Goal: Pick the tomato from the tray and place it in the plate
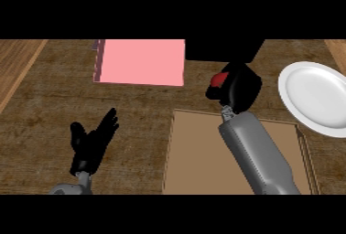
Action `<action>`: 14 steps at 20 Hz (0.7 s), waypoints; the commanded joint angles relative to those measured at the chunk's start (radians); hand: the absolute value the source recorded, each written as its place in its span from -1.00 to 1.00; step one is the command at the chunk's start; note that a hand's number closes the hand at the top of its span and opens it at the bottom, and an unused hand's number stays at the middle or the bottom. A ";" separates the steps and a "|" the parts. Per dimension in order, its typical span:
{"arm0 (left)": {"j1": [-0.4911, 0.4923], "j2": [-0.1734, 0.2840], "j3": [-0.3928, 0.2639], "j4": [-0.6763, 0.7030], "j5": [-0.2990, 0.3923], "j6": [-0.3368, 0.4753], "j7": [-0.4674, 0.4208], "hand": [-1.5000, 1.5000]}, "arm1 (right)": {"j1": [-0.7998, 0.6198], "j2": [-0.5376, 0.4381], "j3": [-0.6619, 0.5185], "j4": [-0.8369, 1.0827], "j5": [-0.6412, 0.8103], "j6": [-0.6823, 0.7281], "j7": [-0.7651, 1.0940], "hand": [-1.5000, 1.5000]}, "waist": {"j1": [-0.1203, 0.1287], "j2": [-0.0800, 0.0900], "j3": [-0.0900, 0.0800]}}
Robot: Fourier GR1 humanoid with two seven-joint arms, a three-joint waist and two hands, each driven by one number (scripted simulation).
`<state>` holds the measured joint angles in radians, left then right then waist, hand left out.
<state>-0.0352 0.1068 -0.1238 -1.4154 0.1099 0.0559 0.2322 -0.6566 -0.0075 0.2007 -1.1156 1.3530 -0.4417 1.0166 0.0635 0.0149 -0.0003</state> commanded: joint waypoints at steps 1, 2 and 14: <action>-0.009 0.013 0.030 0.056 0.009 -0.017 -0.043 0.00 | -0.131 0.007 -0.083 0.107 0.094 -0.167 0.152 1.00 | -0.015 0.003 -0.001; 0.036 -0.009 -0.004 0.033 -0.011 0.003 -0.035 0.00 | -0.090 0.007 -0.074 0.097 0.124 -0.228 0.180 1.00 | -0.018 -0.003 0.000; 0.025 0.014 0.039 -0.023 0.013 0.005 0.007 0.00 | -0.063 -0.082 -0.352 0.203 0.105 -0.565 0.017 1.00 | -0.044 -0.007 0.002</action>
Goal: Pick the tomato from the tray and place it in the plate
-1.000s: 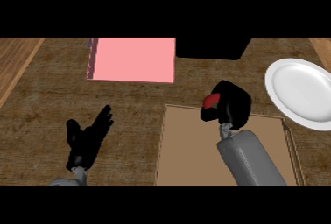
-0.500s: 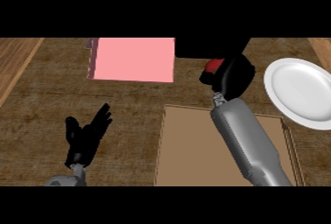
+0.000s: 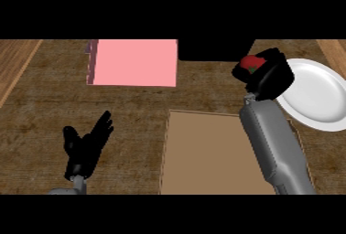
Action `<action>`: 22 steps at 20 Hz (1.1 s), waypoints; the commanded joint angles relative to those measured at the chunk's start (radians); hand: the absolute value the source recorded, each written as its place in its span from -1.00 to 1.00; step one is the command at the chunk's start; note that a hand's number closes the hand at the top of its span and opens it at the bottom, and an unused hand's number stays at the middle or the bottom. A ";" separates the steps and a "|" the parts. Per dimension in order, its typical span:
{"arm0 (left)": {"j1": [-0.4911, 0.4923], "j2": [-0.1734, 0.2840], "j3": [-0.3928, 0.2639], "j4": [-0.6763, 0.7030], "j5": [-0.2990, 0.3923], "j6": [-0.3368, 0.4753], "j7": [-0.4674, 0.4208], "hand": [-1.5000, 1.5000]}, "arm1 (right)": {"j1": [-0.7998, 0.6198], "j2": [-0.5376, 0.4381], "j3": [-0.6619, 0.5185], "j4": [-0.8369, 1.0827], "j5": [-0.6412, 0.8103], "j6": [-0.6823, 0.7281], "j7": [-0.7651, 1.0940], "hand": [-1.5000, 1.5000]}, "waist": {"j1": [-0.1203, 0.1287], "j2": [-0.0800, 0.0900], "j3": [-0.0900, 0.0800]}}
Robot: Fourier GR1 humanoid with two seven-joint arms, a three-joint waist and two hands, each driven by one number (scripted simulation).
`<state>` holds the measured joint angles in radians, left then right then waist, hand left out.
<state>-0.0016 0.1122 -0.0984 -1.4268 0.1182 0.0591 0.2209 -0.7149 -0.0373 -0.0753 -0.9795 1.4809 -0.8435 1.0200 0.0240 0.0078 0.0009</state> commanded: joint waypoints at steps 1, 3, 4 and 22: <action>0.006 -0.010 -0.008 0.022 -0.010 0.002 -0.005 0.00 | 0.043 -0.055 -0.080 0.066 -0.016 -0.213 -0.001 1.00 | -0.010 0.000 0.000; -0.021 0.000 0.014 -0.013 -0.001 0.017 0.042 0.00 | 0.038 -0.099 -0.114 0.122 -0.037 -0.246 -0.040 1.00 | -0.007 0.000 0.000; 0.017 0.015 0.016 0.009 -0.004 -0.010 -0.017 0.00 | 0.038 -0.116 -0.144 0.157 -0.009 -0.261 -0.024 1.00 | -0.004 0.001 0.000; 0.004 -0.010 -0.002 0.011 -0.018 -0.019 -0.019 0.00 | 0.045 -0.443 -0.305 0.463 -0.706 -0.233 -0.543 1.00 | 0.011 0.009 0.005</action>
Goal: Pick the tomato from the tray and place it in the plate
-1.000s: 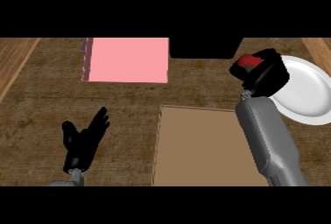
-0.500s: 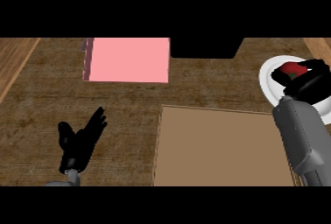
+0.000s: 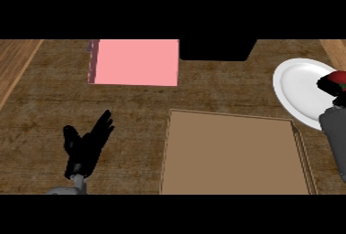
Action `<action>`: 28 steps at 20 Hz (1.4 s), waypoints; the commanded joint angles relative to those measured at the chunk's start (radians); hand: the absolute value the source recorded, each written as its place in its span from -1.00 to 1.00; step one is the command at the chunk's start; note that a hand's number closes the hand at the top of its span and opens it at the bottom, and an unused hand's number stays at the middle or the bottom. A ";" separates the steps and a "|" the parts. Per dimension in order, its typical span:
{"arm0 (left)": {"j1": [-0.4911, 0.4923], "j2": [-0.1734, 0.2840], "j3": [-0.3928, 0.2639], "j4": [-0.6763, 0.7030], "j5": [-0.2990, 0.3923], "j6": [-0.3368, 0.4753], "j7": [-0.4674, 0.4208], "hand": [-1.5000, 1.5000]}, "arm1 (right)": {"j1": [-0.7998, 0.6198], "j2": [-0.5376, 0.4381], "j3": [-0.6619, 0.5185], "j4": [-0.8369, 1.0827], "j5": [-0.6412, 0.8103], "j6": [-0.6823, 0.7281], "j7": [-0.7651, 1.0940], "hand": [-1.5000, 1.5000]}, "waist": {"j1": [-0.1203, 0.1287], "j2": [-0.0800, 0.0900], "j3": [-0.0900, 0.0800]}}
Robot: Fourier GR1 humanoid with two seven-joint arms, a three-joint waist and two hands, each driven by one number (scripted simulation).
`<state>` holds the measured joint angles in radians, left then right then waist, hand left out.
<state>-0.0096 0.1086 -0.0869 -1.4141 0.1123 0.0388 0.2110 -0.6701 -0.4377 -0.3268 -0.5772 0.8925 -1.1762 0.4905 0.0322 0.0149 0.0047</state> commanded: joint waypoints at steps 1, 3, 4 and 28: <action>-0.015 0.019 0.017 -0.002 0.010 -0.010 0.020 0.00 | -0.035 -0.066 -0.063 0.090 -0.134 0.181 -0.002 1.00 | 0.007 0.003 0.001; -0.004 -0.002 0.004 0.027 0.003 -0.011 -0.014 0.00 | -0.022 -0.083 -0.050 0.169 -0.124 0.272 -0.029 -1.00 | 0.017 0.011 0.001; 0.007 0.003 -0.007 -0.022 0.012 -0.023 0.008 0.00 | -0.028 -0.107 -0.063 0.179 -0.154 0.329 -0.053 -1.00 | 0.023 0.007 0.002; 0.027 -0.030 -0.013 0.010 -0.046 0.037 -0.015 0.00 | 0.151 -0.049 -0.520 0.068 -0.847 0.693 -1.022 -1.00 | -0.027 -0.012 -0.003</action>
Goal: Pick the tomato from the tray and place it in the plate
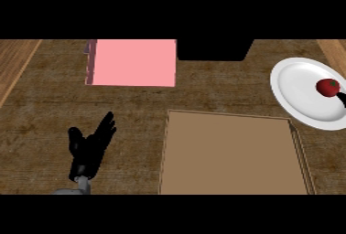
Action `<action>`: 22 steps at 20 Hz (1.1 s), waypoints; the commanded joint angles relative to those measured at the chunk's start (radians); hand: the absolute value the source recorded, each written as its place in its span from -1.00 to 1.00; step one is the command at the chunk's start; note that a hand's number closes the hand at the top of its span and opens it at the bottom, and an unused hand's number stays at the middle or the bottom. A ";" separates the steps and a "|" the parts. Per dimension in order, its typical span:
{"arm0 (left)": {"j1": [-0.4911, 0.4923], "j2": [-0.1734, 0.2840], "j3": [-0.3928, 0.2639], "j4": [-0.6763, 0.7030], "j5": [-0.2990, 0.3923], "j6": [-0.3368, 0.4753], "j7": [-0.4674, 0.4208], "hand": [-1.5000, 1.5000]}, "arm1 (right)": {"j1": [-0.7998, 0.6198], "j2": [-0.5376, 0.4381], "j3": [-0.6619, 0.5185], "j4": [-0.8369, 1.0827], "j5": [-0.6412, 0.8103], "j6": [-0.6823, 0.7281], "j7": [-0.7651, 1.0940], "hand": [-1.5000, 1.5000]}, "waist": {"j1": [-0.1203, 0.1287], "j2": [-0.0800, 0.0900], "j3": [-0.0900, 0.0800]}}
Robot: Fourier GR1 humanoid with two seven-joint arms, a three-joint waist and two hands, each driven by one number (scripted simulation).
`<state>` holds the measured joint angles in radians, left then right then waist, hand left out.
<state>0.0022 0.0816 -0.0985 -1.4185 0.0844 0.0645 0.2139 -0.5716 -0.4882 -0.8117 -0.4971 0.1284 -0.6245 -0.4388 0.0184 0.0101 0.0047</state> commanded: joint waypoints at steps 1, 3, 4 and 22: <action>-0.035 0.026 0.040 -0.009 0.023 -0.007 0.050 0.00 | 0.085 0.014 -0.037 0.002 -0.095 0.174 -0.123 -1.00 | -0.014 -0.007 -0.003; 0.003 0.003 0.032 0.041 0.010 -0.007 -0.024 0.00 | 0.099 0.040 0.008 -0.017 -0.091 0.209 -0.108 -1.00 | -0.017 -0.010 -0.004; -0.005 0.003 0.043 0.037 0.012 -0.003 -0.032 0.00 | 0.129 0.027 0.031 -0.060 -0.091 0.246 -0.056 -1.00 | -0.023 -0.012 -0.005; 0.014 0.020 0.081 0.018 0.031 -0.074 -0.010 0.00 | 0.630 0.328 0.316 -0.792 -0.017 0.137 0.193 -1.00 | -0.021 -0.011 -0.005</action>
<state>0.0187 0.0965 -0.0435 -1.4370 0.0968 0.0245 0.2313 -0.0075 -0.2142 -0.5427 -1.1749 0.0924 -0.4442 -0.2743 -0.0054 -0.0020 -0.0007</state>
